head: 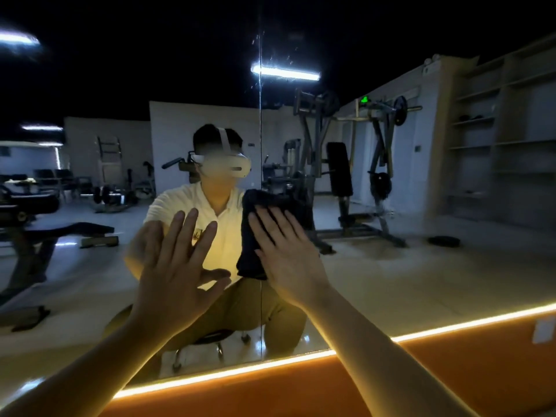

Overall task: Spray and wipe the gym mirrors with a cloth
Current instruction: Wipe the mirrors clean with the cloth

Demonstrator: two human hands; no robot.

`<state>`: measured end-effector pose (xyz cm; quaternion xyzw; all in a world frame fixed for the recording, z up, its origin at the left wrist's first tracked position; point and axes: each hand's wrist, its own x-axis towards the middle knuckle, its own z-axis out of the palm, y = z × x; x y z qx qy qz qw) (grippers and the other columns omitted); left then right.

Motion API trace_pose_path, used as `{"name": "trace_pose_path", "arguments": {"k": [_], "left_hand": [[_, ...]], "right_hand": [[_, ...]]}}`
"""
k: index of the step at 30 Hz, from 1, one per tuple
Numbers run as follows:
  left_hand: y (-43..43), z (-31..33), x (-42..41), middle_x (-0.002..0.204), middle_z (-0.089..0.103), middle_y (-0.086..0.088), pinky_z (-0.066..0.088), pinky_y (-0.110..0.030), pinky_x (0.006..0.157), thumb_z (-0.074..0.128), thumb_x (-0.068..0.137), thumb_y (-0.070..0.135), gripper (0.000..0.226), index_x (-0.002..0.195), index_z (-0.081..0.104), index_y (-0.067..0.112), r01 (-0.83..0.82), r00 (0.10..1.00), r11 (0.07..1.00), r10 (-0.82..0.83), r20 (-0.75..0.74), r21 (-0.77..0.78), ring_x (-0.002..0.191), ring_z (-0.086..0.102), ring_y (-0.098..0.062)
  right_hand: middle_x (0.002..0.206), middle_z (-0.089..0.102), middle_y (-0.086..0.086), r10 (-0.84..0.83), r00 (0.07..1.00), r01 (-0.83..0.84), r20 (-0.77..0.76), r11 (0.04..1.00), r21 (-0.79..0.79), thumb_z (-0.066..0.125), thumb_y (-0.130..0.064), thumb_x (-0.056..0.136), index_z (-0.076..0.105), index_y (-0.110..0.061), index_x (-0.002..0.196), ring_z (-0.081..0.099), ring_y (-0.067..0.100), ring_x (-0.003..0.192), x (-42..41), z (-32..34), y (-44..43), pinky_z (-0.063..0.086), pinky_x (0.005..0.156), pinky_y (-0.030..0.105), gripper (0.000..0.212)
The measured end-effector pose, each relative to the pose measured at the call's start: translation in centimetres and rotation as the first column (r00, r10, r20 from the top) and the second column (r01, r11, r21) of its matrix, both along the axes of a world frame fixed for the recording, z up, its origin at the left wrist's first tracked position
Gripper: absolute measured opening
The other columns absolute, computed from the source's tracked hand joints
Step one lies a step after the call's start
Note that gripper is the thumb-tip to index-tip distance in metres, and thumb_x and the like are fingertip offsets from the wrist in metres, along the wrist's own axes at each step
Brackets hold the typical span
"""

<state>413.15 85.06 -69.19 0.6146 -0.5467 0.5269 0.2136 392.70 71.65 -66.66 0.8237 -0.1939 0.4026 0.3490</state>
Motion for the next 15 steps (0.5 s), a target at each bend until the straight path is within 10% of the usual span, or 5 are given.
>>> {"name": "trace_pose_path", "arguments": {"k": [10, 15], "left_hand": [[-1.9, 9.5, 0.0, 0.172, 0.017, -0.023, 0.019, -0.068, 0.123, 0.053, 0.094, 0.069, 0.095, 0.163, 0.031, 0.009, -0.012, 0.999, 0.994, 0.018, 0.05, -0.105, 0.159, 0.016, -0.042], [-2.8, 11.2, 0.3, 0.173, 0.01, -0.022, 0.012, -0.067, 0.125, 0.04, 0.098, 0.07, 0.093, 0.165, 0.023, 0.008, -0.02, 0.998, 0.989, 0.027, 0.048, -0.145, 0.161, 0.01, -0.039]], "right_hand": [[0.165, 0.023, 0.027, -0.359, 0.73, -0.001, 0.581, 0.85, 0.527, 0.017, -0.037, 0.101, 0.018, 0.002, 0.161, 0.025, 0.046, 0.151, -7.4, 5.6, -8.1, 0.024, 0.124, 0.057, 0.072], [0.169, 0.017, 0.021, -0.212, 0.8, -0.026, 0.561, 0.922, 0.386, 0.02, -0.036, 0.103, 0.011, -0.002, 0.163, 0.015, 0.038, 0.157, -2.1, 7.1, -4.5, 0.015, 0.127, 0.054, 0.069]]}}
